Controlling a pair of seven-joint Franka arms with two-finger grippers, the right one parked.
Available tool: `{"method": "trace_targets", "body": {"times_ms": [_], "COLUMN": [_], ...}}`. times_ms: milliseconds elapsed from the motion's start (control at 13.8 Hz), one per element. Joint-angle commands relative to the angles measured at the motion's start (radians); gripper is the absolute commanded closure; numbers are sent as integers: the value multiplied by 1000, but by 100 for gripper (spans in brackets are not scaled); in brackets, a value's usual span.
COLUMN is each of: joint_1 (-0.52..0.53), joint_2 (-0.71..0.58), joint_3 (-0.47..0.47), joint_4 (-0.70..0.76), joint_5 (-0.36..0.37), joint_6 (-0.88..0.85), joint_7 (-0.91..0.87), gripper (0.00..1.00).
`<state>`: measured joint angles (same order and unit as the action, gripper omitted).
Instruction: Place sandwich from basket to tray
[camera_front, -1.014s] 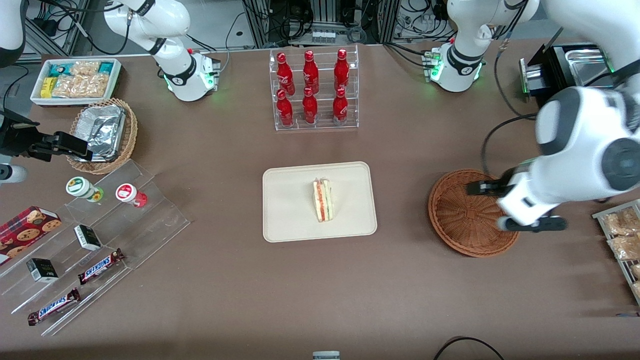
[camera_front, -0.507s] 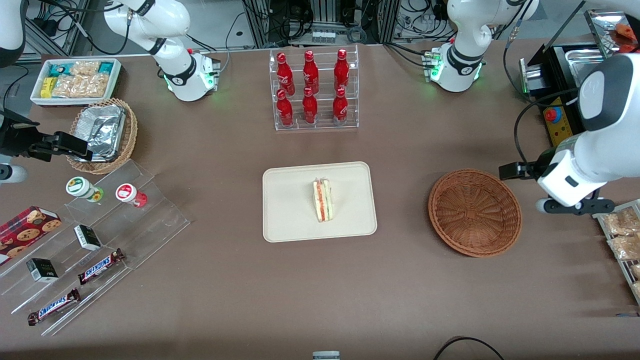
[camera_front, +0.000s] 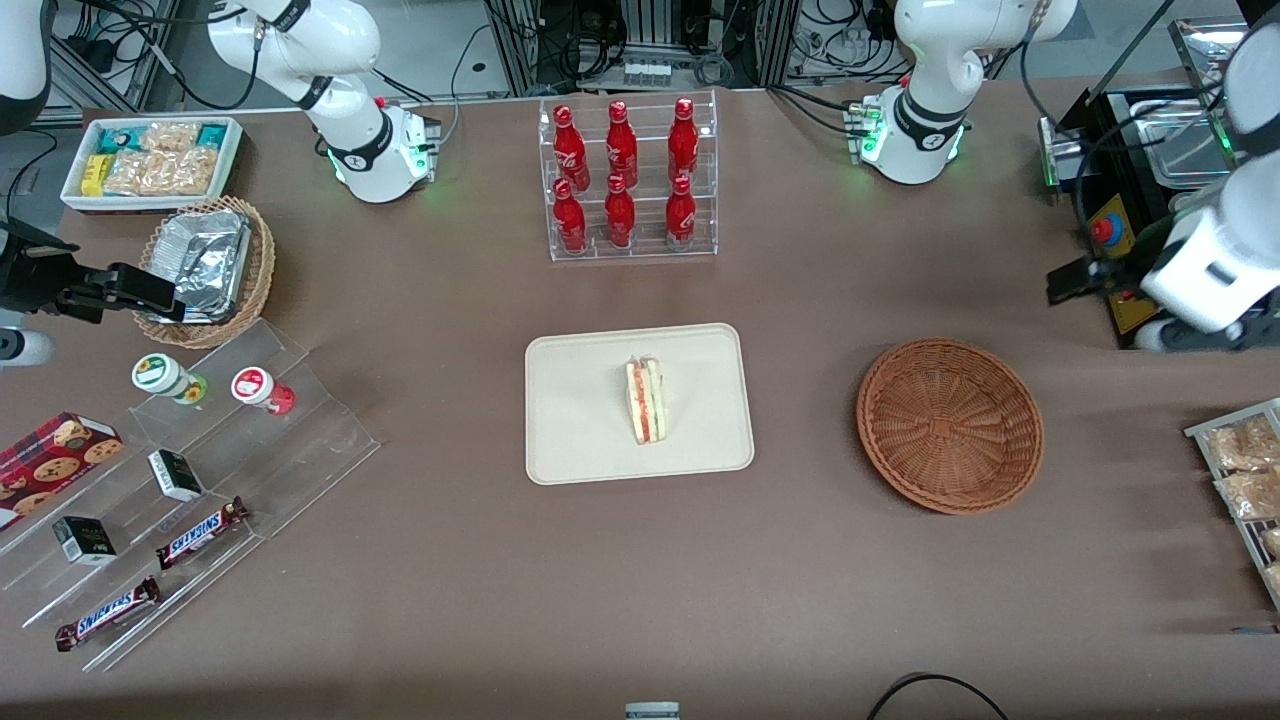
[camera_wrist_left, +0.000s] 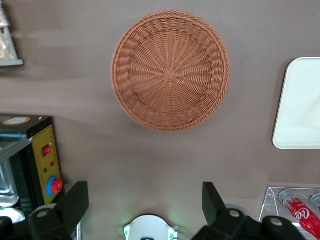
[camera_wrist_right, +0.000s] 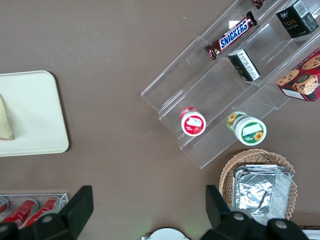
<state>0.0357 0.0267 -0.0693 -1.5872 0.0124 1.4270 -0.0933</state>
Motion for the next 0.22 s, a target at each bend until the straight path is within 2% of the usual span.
{"method": "trace_targets", "body": {"times_ms": [0,145], "joint_1": [30,30], "joint_2": [-51,-53], "joint_3": [-26,-21], "joint_4": [-34,-30], "joint_5": [11,12], "joint_6": [-10,-20], "joint_7": [9,9], "gripper": [0,0]}}
